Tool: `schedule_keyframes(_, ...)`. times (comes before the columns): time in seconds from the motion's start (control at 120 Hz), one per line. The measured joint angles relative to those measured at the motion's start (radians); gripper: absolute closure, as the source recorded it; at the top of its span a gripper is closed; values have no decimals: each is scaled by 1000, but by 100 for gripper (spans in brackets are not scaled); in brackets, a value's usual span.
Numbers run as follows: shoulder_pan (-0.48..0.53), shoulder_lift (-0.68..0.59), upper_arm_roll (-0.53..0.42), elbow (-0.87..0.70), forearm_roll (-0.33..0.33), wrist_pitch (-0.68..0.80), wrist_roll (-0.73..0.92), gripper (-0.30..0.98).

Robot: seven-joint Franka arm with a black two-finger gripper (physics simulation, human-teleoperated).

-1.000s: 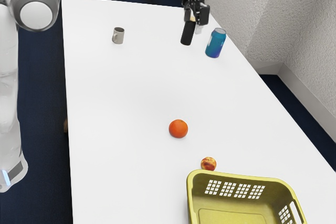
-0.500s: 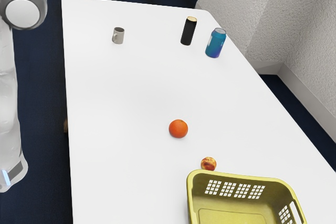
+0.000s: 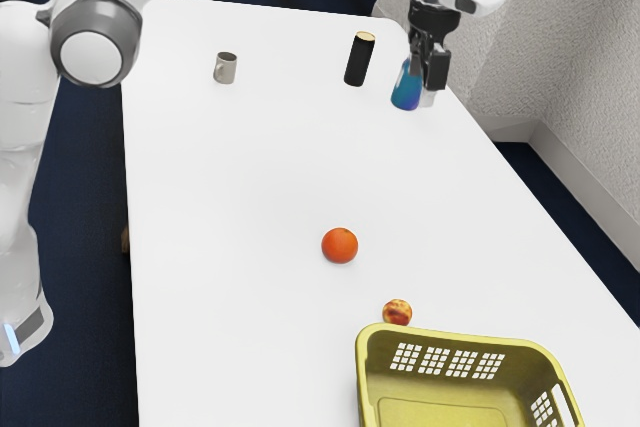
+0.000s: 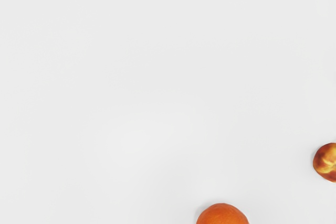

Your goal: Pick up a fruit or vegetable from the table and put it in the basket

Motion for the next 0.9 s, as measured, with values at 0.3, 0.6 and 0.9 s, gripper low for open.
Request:
schedule_keyframes(0.3,-5,-150,-27,-543,-9,227,4,0)
schedule_keyframes(0.6,-70,-269,-57,-884,-11,526,8,0)
schedule_keyframes(0.9,10,-313,-51,-933,-11,601,9,0)
